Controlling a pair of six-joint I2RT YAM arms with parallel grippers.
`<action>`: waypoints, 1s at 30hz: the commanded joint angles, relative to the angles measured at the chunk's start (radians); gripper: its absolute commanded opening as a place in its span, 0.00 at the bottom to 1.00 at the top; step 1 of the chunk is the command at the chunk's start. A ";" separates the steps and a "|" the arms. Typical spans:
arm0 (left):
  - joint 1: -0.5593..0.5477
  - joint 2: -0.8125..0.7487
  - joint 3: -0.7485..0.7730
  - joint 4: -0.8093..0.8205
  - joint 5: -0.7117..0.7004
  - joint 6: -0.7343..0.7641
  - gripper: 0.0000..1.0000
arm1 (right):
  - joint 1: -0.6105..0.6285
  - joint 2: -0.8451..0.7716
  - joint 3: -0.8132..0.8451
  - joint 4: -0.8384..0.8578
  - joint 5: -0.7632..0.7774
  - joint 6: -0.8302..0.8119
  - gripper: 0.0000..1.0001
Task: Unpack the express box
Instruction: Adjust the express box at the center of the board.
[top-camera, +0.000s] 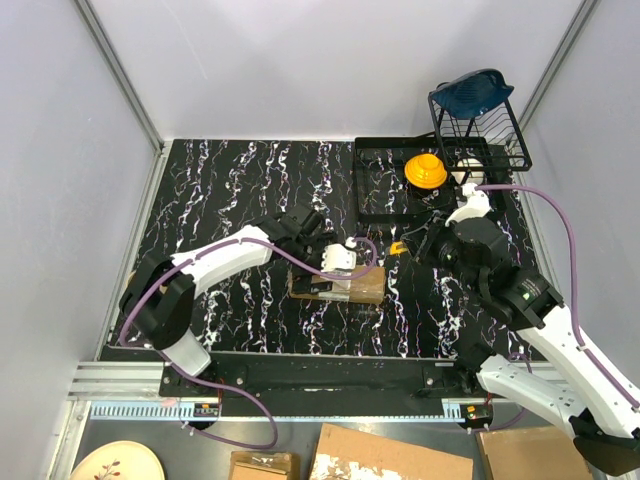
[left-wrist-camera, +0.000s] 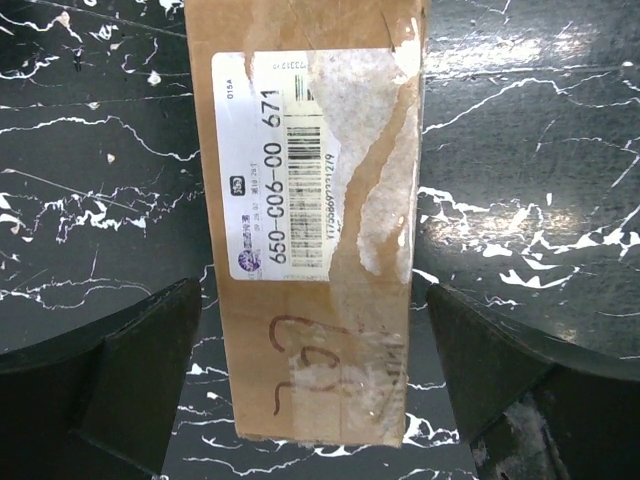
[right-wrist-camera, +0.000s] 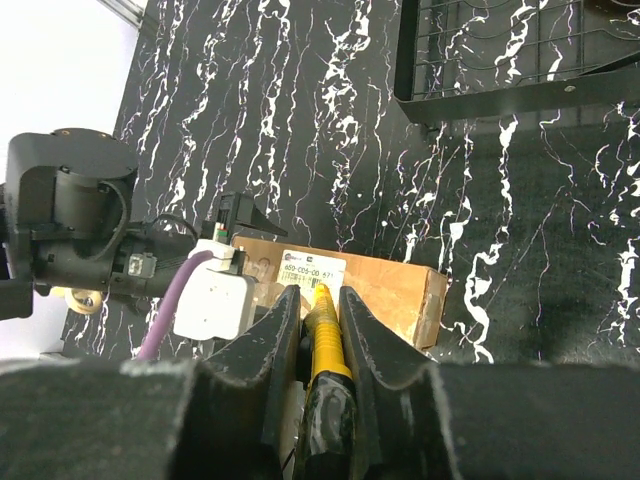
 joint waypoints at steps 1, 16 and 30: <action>0.001 0.040 -0.014 0.055 0.041 0.053 0.99 | -0.008 -0.011 0.036 -0.017 0.024 -0.002 0.00; 0.021 0.107 0.153 -0.193 0.162 -0.264 0.89 | -0.010 -0.031 -0.079 -0.126 -0.008 0.146 0.00; 0.062 0.182 0.149 -0.382 0.357 -0.470 0.63 | -0.019 0.015 -0.153 0.013 -0.097 0.116 0.00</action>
